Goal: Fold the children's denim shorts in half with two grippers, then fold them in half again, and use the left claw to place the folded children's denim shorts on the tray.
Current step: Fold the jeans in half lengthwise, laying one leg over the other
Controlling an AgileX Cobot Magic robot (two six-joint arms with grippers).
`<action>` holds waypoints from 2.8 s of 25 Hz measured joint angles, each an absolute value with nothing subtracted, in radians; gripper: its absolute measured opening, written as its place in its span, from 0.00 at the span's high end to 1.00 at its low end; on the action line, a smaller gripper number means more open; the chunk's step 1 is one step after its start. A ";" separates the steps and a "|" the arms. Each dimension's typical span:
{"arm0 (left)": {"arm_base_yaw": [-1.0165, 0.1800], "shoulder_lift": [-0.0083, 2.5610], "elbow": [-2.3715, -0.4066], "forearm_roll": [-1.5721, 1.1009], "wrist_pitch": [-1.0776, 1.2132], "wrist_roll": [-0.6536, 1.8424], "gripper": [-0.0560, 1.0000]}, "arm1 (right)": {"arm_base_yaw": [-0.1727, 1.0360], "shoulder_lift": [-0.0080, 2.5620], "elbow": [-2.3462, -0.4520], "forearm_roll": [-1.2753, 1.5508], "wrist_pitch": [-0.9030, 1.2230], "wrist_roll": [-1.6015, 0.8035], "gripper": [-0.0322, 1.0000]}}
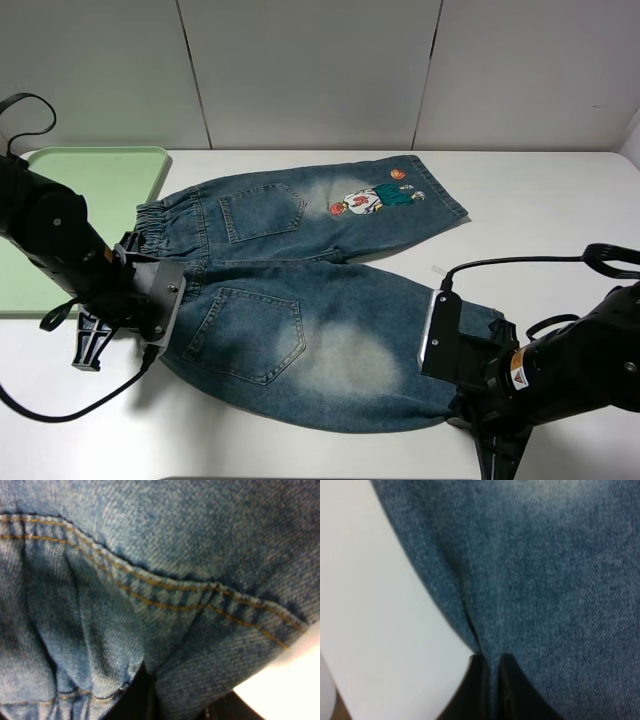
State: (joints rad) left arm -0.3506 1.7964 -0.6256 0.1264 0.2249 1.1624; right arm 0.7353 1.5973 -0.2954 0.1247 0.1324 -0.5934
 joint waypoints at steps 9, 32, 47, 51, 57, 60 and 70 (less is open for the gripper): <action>-0.351 1.787 -0.626 0.124 0.225 1.161 0.84 | 0.735 1.516 -0.293 0.116 0.165 -0.562 0.99; -0.351 1.749 -0.618 0.110 0.321 1.099 0.85 | 0.735 1.396 -0.384 -0.137 0.352 -0.201 0.99; -0.351 1.726 -0.618 0.106 0.362 1.095 0.85 | 0.735 1.395 -0.531 -0.318 0.523 0.046 0.99; -0.351 1.725 -0.618 0.106 0.373 1.091 0.85 | 0.735 1.379 -0.573 -0.328 0.554 0.065 0.99; -0.351 1.722 -0.618 0.106 0.386 1.090 0.85 | 0.735 1.322 -0.604 -0.369 0.602 0.074 0.99; -0.351 1.694 -0.618 0.106 0.393 1.088 0.85 | 0.735 1.307 -0.622 -0.382 0.625 0.080 0.99; -0.351 1.568 -0.616 0.107 0.446 1.086 0.86 | 0.735 1.303 -0.698 -0.423 0.659 0.089 0.99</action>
State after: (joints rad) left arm -0.3506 1.5680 -0.6164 0.1074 0.4458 1.0857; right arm 0.7353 1.3026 -0.6980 -0.4232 0.6595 0.0889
